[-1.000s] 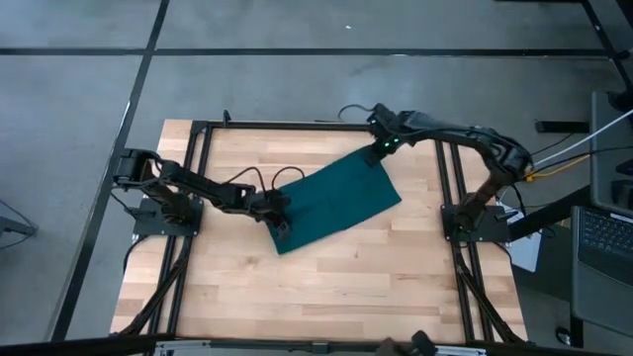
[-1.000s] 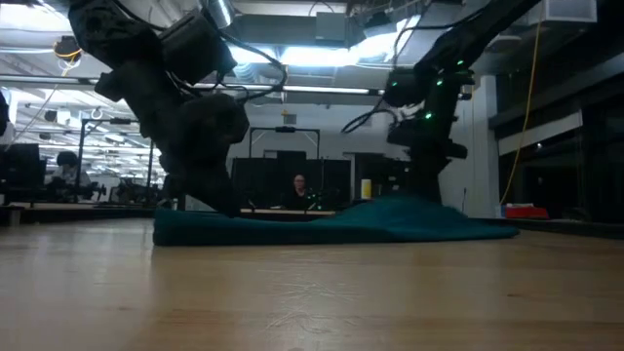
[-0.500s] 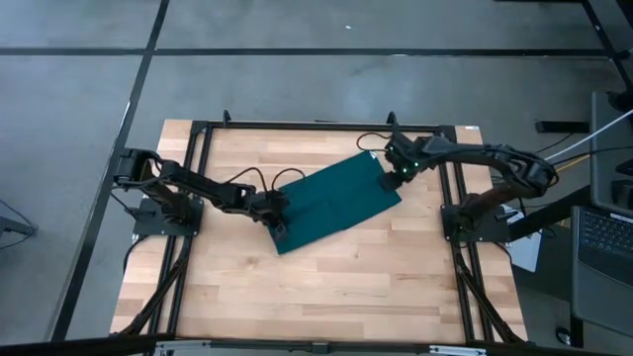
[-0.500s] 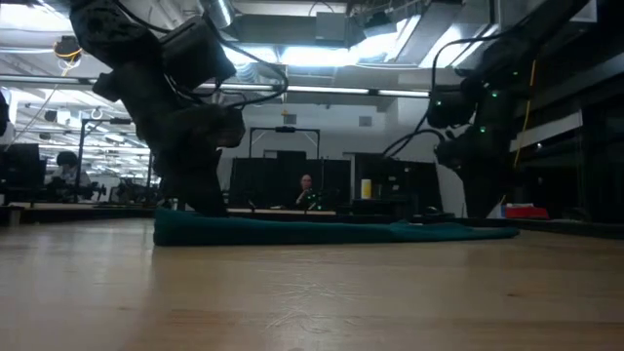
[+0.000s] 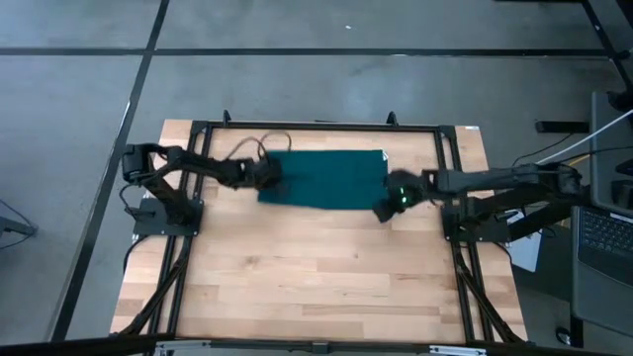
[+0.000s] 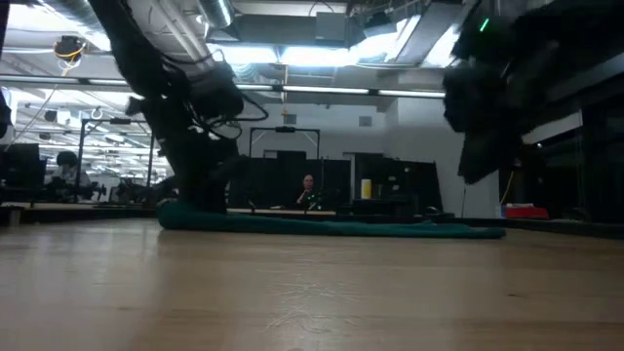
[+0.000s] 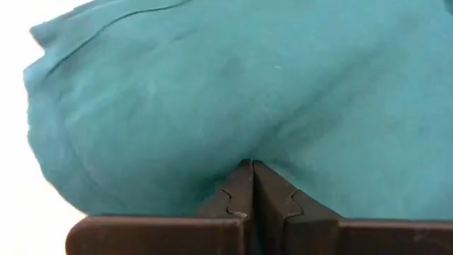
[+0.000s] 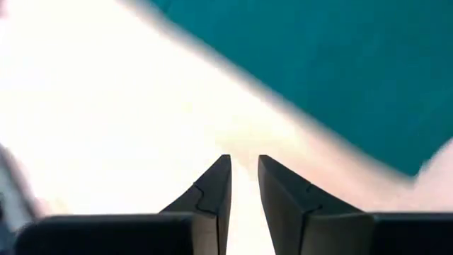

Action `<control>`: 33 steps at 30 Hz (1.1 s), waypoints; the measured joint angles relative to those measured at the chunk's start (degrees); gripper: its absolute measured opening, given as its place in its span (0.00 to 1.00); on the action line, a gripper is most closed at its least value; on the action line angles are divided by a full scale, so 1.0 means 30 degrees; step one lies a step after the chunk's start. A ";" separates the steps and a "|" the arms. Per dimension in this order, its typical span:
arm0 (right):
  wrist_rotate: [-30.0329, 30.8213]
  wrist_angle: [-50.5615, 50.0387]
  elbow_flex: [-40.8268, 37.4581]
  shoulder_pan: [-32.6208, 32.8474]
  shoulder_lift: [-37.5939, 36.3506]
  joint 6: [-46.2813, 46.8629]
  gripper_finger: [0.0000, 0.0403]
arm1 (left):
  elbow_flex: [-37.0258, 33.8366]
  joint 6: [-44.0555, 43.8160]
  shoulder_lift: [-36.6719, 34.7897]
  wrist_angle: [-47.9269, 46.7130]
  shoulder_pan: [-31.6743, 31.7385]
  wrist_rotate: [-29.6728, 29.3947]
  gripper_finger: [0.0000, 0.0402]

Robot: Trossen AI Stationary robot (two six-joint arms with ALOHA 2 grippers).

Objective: Fold microfiber towels
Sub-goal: Fold the green napkin

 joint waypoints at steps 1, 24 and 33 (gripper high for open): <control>0.0840 0.0671 0.0000 0.1070 -0.0128 0.0989 0.19 | 0.0147 0.1036 -0.0052 0.0075 0.0736 0.0019 0.00; 1.2645 0.0897 0.0015 0.4575 -1.1605 0.1268 0.19 | 1.7427 0.4552 1.0564 -0.0815 -0.2984 0.5009 0.00; 1.3405 0.0675 0.0015 0.4971 -1.4021 -0.0509 0.18 | 2.0682 0.3839 1.3440 -0.3919 -0.3229 0.5583 0.00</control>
